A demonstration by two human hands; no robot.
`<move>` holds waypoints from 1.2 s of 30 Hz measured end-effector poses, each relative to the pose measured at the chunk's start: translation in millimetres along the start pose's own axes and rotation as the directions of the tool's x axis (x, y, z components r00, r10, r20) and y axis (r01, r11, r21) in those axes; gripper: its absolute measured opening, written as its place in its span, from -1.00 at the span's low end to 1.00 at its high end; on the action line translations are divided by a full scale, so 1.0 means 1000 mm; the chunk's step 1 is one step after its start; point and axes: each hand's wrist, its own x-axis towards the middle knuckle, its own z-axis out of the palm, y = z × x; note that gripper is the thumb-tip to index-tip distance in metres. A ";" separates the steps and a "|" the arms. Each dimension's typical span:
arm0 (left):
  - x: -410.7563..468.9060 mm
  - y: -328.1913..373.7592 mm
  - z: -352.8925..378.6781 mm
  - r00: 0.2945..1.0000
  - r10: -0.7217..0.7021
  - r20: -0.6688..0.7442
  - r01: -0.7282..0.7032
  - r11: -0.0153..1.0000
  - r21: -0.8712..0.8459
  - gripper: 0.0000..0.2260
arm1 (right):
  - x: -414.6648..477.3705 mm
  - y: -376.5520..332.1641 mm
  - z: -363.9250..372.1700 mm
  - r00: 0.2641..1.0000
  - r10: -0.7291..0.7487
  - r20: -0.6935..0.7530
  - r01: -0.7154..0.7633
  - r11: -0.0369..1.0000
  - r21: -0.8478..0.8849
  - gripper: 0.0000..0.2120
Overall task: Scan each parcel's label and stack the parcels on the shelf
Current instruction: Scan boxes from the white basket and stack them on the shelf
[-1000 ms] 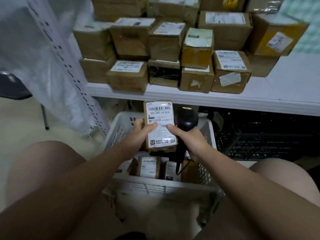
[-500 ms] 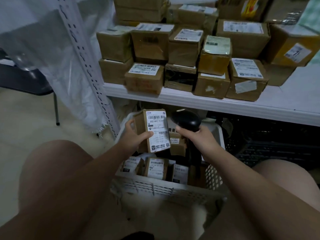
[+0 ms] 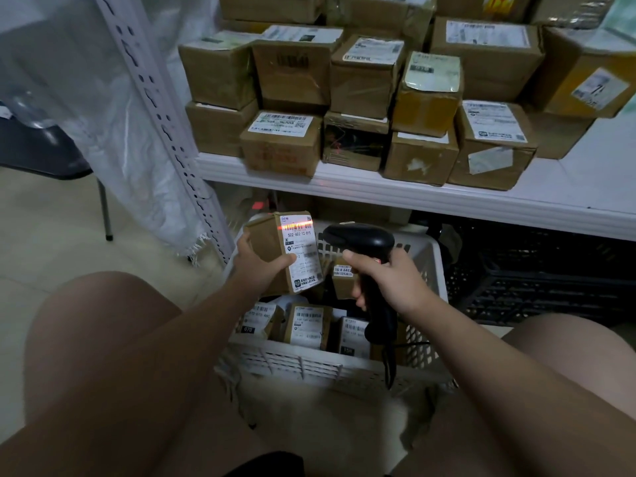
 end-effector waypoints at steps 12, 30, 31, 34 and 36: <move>-0.002 0.002 0.000 0.998 -0.013 -0.066 0.018 0.998 0.065 0.09 | 0.000 -0.001 -0.001 0.999 0.031 0.014 -0.031 0.999 0.008 -0.80; -0.051 0.059 0.010 0.946 0.304 0.110 -0.271 0.931 -0.243 -0.59 | -0.014 -0.025 -0.016 0.977 -0.207 -0.044 0.209 0.977 0.052 -0.77; -0.055 0.069 0.010 0.937 0.333 0.104 -0.294 0.915 -0.276 -0.61 | -0.017 -0.030 -0.018 0.962 -0.261 -0.084 0.265 0.963 0.041 -0.75; -0.064 0.105 0.016 0.913 0.375 0.163 -0.304 0.890 -0.340 -0.51 | -0.022 -0.044 -0.028 0.920 -0.328 -0.214 0.341 0.940 0.028 -0.65; -0.066 0.129 0.028 0.902 0.364 0.233 -0.277 0.901 -0.333 -0.36 | -0.025 -0.054 -0.035 0.899 -0.335 -0.282 0.369 0.926 0.074 -0.66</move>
